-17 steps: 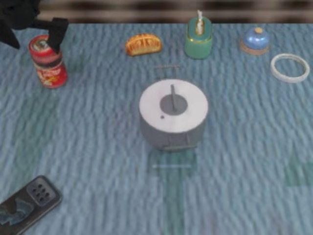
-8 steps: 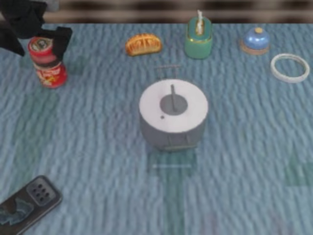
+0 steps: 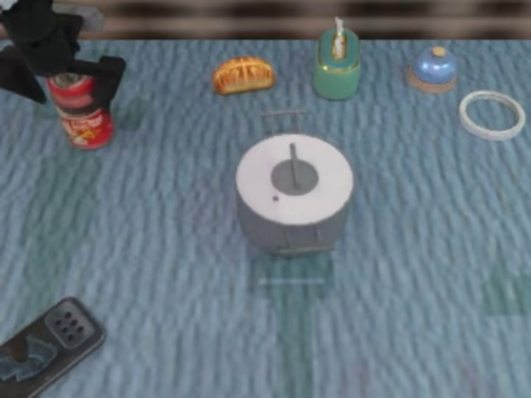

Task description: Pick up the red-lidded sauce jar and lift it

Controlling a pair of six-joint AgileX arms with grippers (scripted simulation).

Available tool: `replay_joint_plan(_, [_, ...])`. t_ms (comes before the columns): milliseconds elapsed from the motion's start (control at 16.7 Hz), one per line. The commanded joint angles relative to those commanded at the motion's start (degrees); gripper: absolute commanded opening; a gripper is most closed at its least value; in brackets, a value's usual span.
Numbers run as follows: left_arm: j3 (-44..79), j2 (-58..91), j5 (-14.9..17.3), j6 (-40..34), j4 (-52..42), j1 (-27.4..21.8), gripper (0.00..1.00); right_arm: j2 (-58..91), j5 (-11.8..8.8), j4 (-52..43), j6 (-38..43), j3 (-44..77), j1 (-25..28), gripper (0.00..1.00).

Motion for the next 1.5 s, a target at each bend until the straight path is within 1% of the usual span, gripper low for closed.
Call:
replay_joint_plan(780, [0.0, 0.0, 0.0, 0.0, 0.0, 0.0, 0.02, 0.0, 0.0, 0.0, 0.0, 0.0, 0.0, 1.0])
replay_joint_plan(840, [0.0, 0.0, 0.0, 0.0, 0.0, 0.0, 0.0, 0.0, 0.0, 0.0, 0.0, 0.0, 0.0, 1.0])
replay_joint_plan(1380, [-0.1, -0.1, 0.0, 0.1, 0.0, 0.1, 0.0, 0.0, 0.0, 0.0, 0.0, 0.0, 0.0, 1.0])
replay_joint_plan(1500, [-2.2, -2.2, -0.1, 0.1, 0.3, 0.2, 0.0, 0.0, 0.0, 0.0, 0.0, 0.0, 0.0, 1.0])
